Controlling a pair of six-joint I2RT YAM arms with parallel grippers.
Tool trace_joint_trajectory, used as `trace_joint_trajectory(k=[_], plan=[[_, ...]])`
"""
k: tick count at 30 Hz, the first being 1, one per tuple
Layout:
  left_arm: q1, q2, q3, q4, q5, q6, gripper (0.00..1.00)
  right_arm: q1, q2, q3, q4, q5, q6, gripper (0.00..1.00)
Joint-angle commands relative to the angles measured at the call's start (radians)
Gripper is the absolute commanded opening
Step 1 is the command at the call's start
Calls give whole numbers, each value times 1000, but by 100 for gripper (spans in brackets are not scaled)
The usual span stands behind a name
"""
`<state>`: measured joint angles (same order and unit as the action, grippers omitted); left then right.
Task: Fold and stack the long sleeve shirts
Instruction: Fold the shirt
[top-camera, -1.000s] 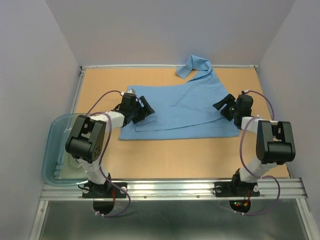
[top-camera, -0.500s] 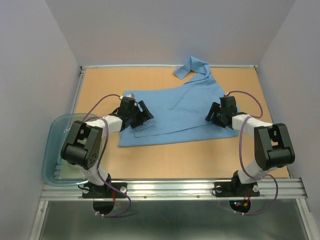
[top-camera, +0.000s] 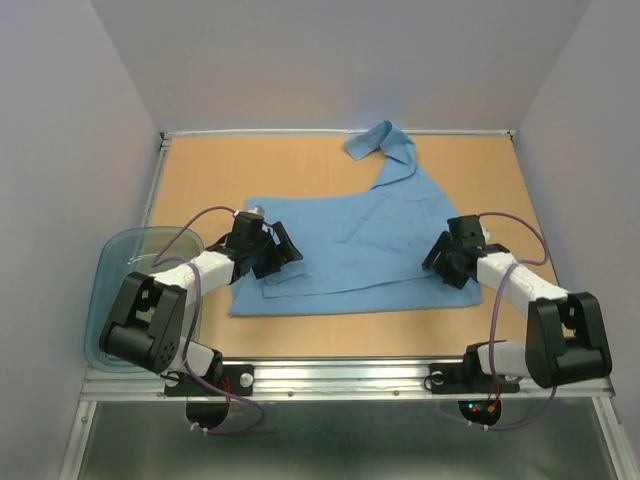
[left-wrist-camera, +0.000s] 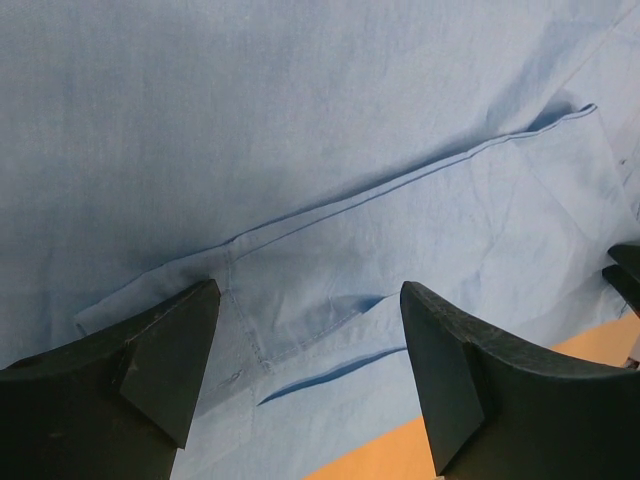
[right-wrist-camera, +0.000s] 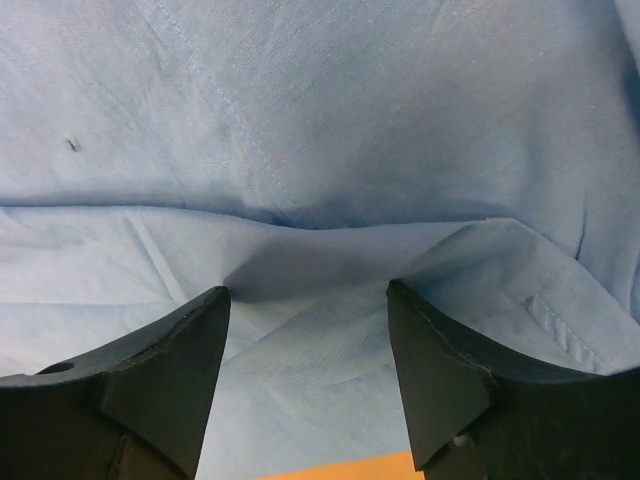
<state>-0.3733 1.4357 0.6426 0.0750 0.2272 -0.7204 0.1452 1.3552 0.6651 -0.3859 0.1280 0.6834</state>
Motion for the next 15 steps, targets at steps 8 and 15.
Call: trace_joint_trajectory(k=[8,15], plan=[[4,-210,47,-276,-86,74,91,-7,-369,-61,-257,-78,187,73],[39,-94,385,-354,-305,163,91,-10,-67,370,-200,173,-103,71]])
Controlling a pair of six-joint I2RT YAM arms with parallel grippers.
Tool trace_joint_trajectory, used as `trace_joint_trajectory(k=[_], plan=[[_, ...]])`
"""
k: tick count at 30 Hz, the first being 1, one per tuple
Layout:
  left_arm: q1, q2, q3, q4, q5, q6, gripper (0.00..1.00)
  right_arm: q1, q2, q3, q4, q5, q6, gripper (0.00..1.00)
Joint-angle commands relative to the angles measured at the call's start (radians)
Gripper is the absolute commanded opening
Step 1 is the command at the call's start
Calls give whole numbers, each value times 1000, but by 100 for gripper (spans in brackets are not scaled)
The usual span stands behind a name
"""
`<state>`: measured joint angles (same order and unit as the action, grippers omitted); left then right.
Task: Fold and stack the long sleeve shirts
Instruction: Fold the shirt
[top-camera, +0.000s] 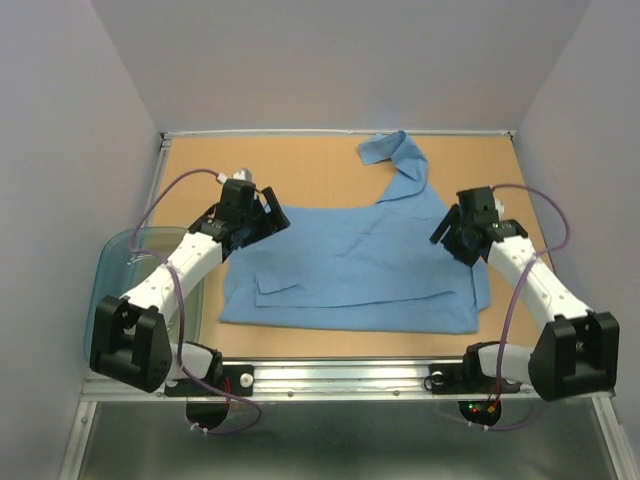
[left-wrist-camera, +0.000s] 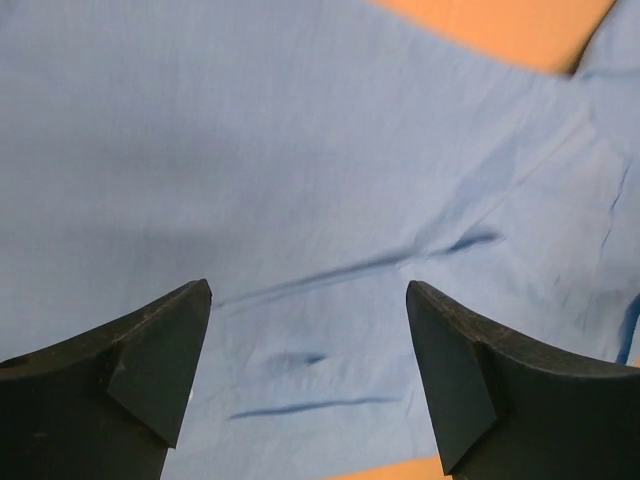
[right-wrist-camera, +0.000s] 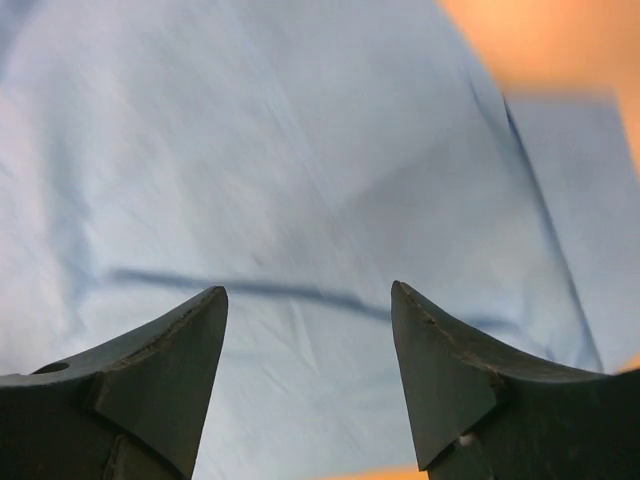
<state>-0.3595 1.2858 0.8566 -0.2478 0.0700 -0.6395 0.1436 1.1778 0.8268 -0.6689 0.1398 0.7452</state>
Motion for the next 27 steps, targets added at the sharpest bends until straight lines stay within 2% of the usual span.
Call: trace_joint_trajectory(k=[1,4,6,11,16,23,27], plan=[[33,117,208,-33,-183,92,91,-18,143,245,104,165,-191,70],[56,257,347,-53,-242,104,91,-62,250,334,211,153,-248,69],[60,326,445,-79,-271,86,88,-104,331,377,261,82,-267,68],[67,542,646,-179,-323,-57,79,-167,488,504,342,-40,-424,67],[86,694,783,-245,-334,-155,77,-191,652,589,374,-118,-491,67],[102,836,966,-401,-378,-209,73,-196,732,644,393,-183,-501,67],[109,859,969,-461,-395,-232,72,-196,729,632,397,-161,-517,67]])
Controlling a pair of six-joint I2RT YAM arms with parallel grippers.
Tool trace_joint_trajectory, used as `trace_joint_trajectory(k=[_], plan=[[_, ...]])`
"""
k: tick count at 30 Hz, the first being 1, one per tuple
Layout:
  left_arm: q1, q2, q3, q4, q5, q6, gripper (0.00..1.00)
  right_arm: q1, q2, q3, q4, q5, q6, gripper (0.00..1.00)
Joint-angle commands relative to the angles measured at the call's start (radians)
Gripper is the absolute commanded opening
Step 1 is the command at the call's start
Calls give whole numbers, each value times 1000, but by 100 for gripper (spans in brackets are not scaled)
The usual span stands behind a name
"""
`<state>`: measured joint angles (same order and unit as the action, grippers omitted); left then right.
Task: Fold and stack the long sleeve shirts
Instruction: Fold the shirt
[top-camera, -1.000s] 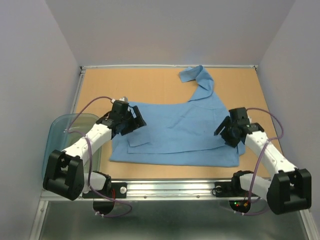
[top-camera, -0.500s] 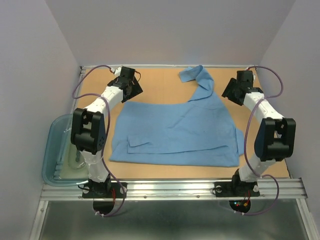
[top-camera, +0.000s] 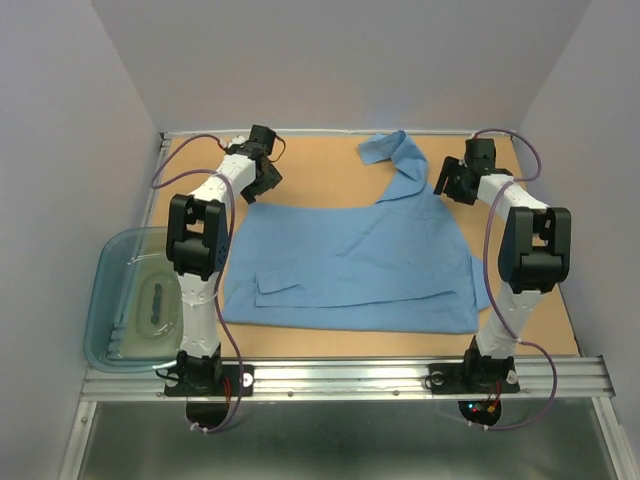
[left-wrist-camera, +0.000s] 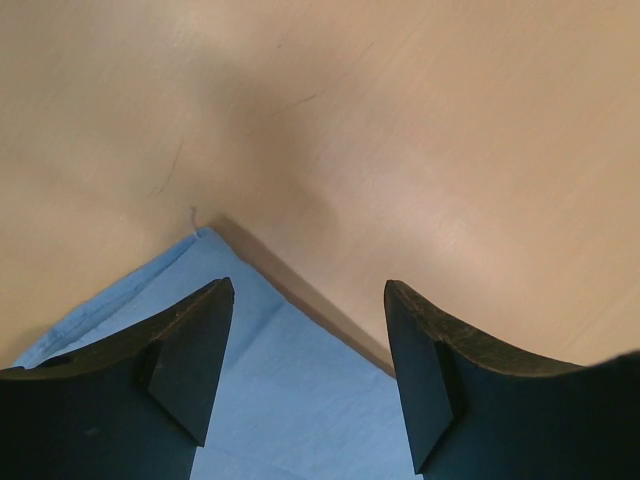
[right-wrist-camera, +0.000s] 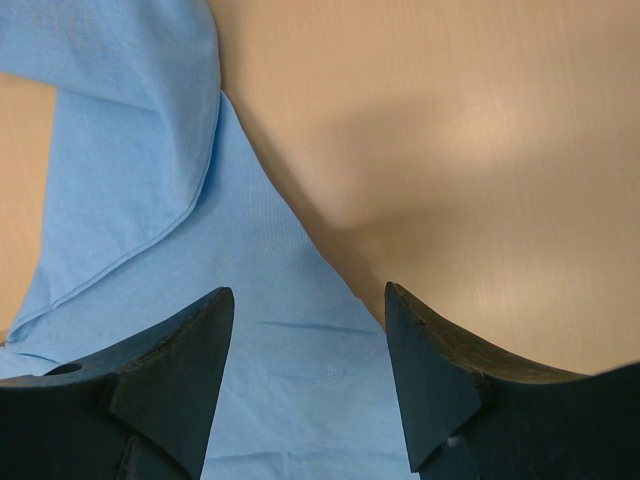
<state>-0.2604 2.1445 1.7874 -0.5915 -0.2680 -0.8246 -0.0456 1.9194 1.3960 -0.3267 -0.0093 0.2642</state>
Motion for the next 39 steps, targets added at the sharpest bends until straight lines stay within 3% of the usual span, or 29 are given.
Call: trace_joint_trajectory(k=[1,19,23,29,39], plan=[[15,5,33,-128,-50,-51,72,-7,-13,57,58,-9,-39,68],[62,149,112,-218,-20,-25,66,-7,-2,12,81,-3,-65,68],[64,153,106,-234,-13,-18,60,-8,1,5,86,2,-72,68],[64,156,93,-226,-11,-1,45,-7,35,14,95,-12,-72,68],[62,166,86,-209,-4,61,32,-7,147,49,100,-116,-77,64]])
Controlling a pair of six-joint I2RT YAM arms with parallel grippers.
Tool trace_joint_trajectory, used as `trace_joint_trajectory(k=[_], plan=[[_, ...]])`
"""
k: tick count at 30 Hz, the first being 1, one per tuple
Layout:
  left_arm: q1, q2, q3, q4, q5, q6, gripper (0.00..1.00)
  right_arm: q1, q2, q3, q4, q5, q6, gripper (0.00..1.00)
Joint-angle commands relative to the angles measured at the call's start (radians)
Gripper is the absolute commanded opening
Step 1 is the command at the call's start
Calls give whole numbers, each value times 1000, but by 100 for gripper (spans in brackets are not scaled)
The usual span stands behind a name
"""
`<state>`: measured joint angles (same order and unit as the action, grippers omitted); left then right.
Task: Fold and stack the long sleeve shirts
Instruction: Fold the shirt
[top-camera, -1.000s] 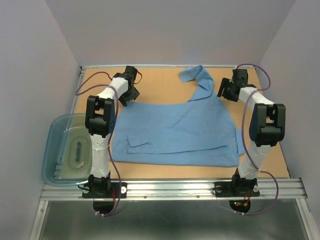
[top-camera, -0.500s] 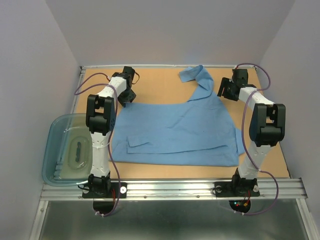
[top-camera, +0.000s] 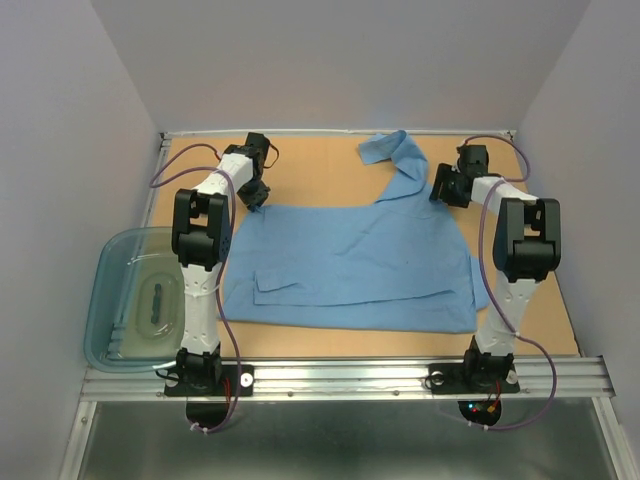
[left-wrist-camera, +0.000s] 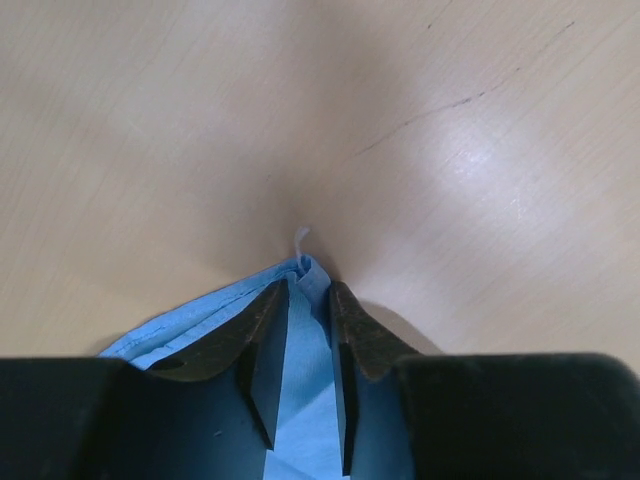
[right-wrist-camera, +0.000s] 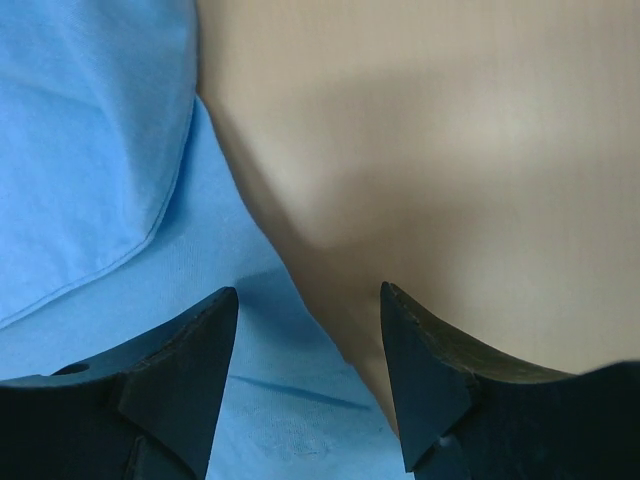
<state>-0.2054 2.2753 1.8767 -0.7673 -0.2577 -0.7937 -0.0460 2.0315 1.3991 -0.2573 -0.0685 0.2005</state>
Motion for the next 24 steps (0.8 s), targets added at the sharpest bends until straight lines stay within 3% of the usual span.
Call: trace_joint_trajectory(k=[1,6,10,12,16,24], plan=[[9,35,-4,-36,-14,31,31,-6,39,43,32,-68,-15,64],[9,46,-7,-33,-14,48,25,-6,49,31,36,-122,-38,54],[9,53,-8,-30,-15,59,15,-6,50,37,43,-168,-50,43],[9,55,-10,-29,-21,74,10,-6,52,50,43,-180,-50,35],[9,53,1,-36,-69,94,0,-8,49,73,43,-146,-46,4],[11,10,39,-1,-118,129,0,-28,6,135,41,-62,-46,1]])
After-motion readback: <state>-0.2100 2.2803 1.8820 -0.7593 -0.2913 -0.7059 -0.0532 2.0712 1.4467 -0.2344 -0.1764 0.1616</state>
